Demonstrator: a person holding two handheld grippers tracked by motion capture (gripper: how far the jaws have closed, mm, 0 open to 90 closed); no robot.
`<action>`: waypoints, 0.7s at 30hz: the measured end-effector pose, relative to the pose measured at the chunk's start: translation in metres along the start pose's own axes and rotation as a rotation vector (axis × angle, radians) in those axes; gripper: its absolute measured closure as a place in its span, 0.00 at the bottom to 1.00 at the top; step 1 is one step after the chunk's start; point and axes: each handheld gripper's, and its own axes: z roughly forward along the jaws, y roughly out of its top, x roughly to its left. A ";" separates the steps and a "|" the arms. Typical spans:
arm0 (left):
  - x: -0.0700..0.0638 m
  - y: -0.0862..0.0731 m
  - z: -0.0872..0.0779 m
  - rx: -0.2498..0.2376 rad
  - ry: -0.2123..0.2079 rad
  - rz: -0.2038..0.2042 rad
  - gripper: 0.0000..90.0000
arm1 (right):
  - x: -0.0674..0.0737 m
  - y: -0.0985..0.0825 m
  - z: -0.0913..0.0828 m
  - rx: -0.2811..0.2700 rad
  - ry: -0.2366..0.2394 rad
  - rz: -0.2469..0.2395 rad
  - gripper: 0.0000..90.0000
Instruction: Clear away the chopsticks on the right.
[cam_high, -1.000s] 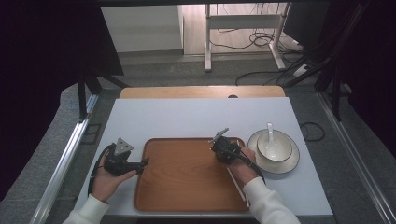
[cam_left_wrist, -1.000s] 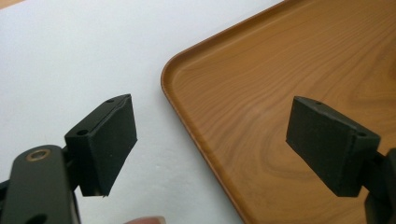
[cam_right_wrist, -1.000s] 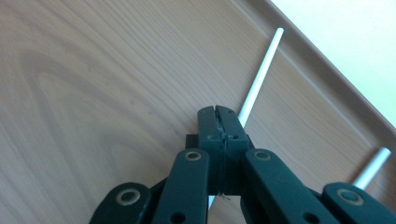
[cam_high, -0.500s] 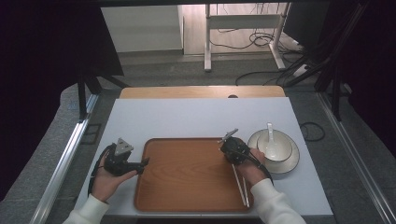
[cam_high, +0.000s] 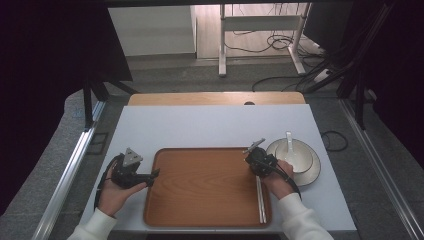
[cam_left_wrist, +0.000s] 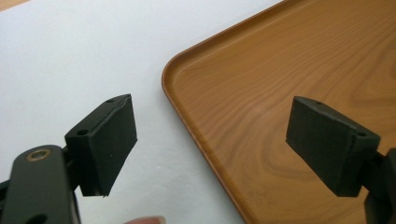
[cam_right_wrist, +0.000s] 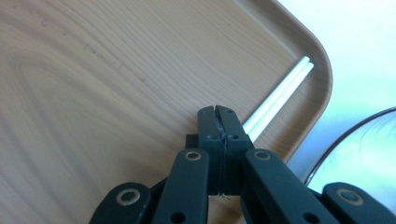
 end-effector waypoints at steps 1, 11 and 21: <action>0.000 0.000 0.000 0.000 0.000 0.000 0.18 | 0.000 0.000 -0.001 -0.001 0.003 0.001 0.99; 0.000 0.000 0.000 -0.002 0.000 0.001 0.18 | -0.008 0.002 -0.027 -0.120 0.047 -0.003 0.99; -0.001 0.000 -0.003 -0.009 -0.002 0.005 0.18 | -0.038 -0.010 -0.070 -0.315 0.188 0.046 0.81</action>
